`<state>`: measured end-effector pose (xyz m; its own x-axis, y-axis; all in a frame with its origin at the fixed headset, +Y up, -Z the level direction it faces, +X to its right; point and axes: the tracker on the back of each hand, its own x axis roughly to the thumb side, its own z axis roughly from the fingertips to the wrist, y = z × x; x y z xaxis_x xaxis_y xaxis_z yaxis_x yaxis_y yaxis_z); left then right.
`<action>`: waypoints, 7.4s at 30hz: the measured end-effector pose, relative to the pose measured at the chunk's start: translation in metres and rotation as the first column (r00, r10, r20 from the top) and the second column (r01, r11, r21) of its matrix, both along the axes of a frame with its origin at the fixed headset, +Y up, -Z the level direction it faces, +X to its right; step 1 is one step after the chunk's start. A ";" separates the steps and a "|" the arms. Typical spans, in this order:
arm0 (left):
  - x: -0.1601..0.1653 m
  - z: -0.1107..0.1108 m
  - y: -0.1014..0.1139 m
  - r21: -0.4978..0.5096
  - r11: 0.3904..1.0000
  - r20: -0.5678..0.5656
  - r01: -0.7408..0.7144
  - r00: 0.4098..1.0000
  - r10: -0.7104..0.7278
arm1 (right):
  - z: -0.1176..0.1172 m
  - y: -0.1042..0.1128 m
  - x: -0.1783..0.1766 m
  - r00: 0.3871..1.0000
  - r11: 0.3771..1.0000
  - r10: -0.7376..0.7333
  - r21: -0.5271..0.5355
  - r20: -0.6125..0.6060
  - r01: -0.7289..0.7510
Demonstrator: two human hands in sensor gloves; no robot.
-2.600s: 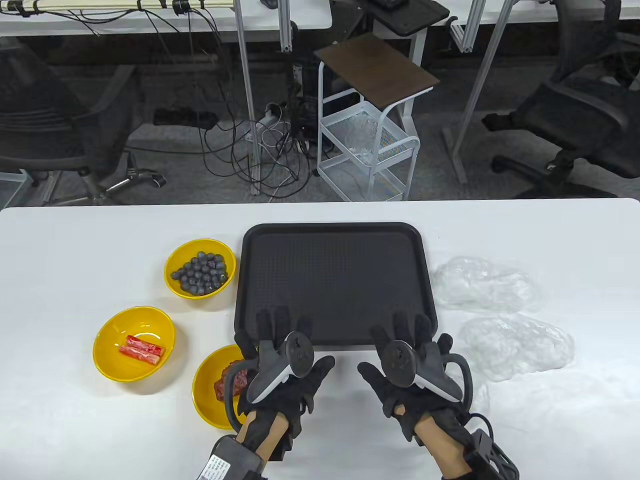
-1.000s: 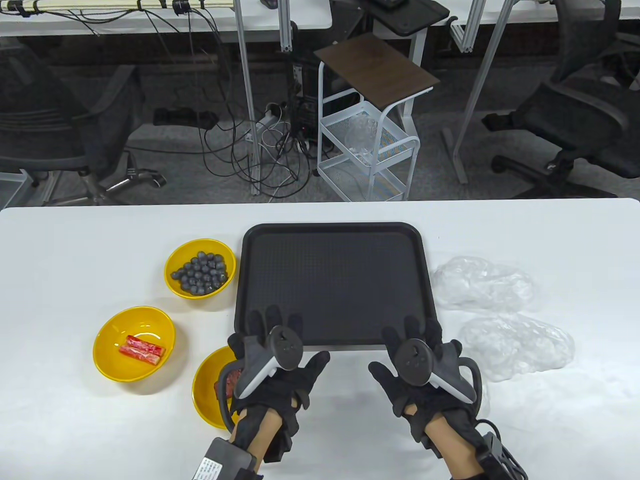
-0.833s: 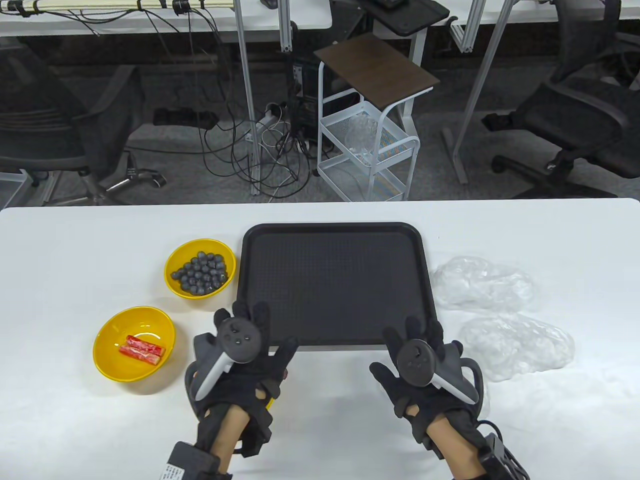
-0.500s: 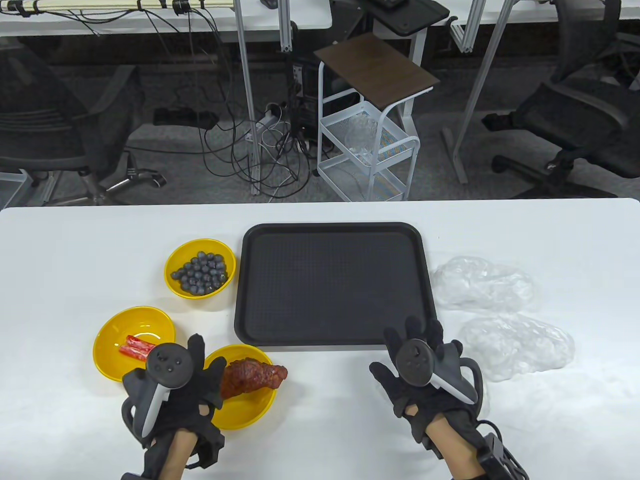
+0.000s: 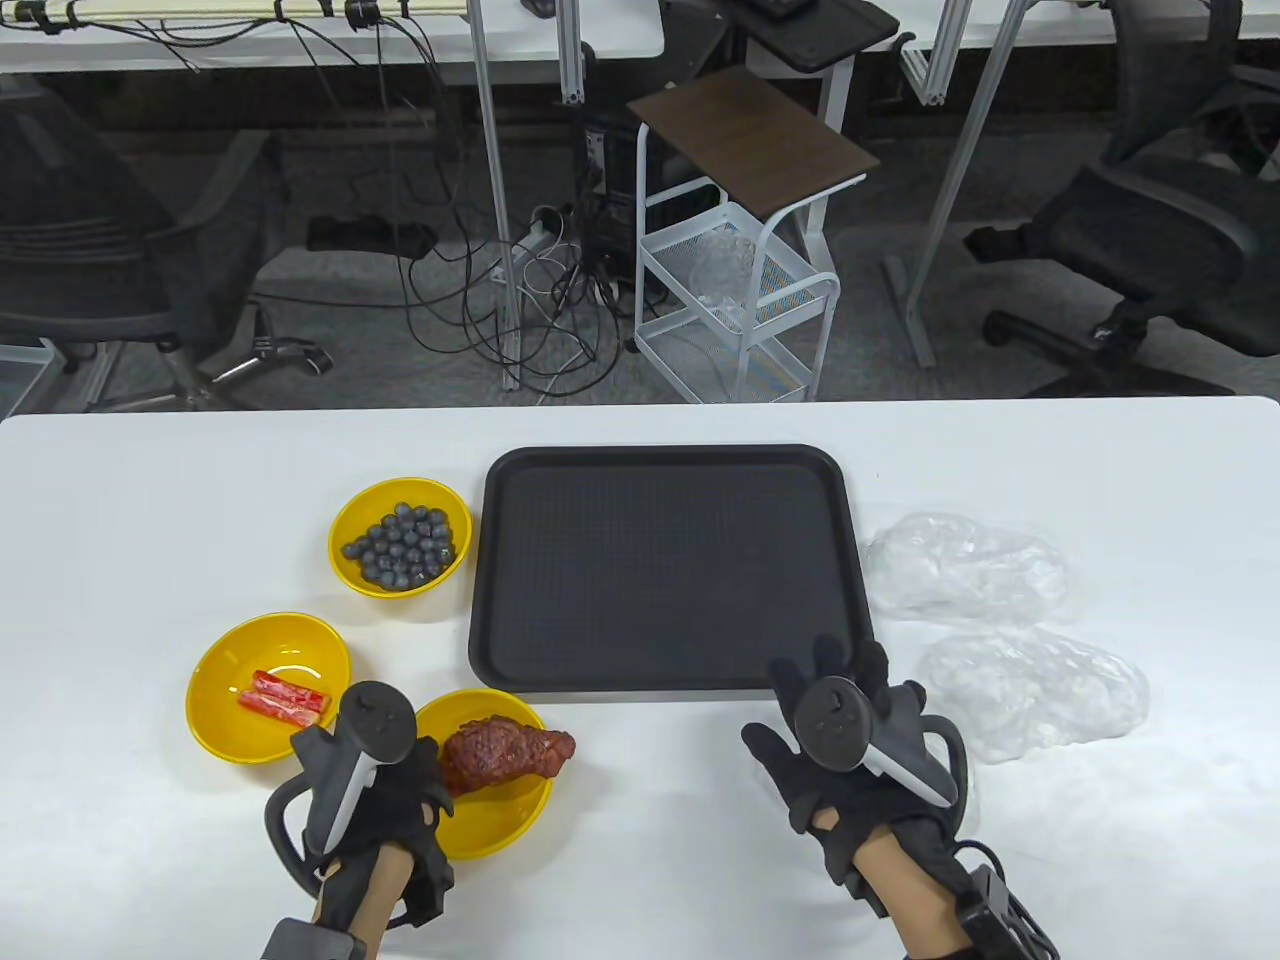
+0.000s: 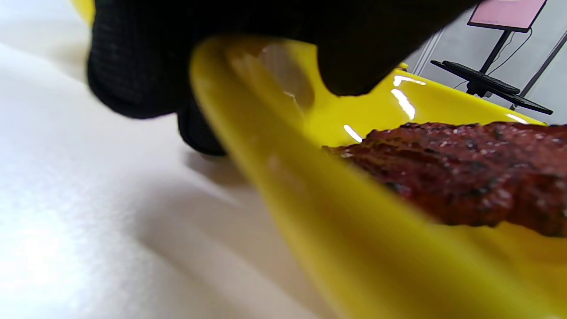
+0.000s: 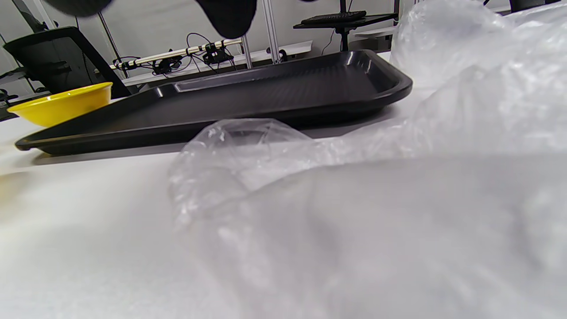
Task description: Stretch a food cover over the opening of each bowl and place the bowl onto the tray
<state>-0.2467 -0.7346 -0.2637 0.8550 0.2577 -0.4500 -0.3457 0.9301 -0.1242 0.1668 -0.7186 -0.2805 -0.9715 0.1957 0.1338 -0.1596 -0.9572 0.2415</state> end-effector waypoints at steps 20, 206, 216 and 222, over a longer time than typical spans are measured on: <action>0.060 -0.020 0.011 -0.034 0.937 0.140 -0.349 0.926 0.350 | -0.005 0.000 0.021 0.994 0.995 -0.099 -0.015 0.056 0.099; 0.046 0.006 0.011 0.270 0.629 0.205 -0.729 0.681 0.703 | 0.012 0.033 0.006 0.802 0.773 -0.594 0.321 0.062 0.547; 0.057 0.030 0.000 0.165 0.887 0.201 -0.432 0.895 0.398 | 0.039 0.009 0.014 0.948 0.922 -0.315 0.256 0.054 0.292; 0.069 0.045 -0.007 0.123 0.937 0.257 -0.327 0.922 0.288 | 0.056 0.000 0.011 0.987 0.945 -0.163 0.289 0.009 0.154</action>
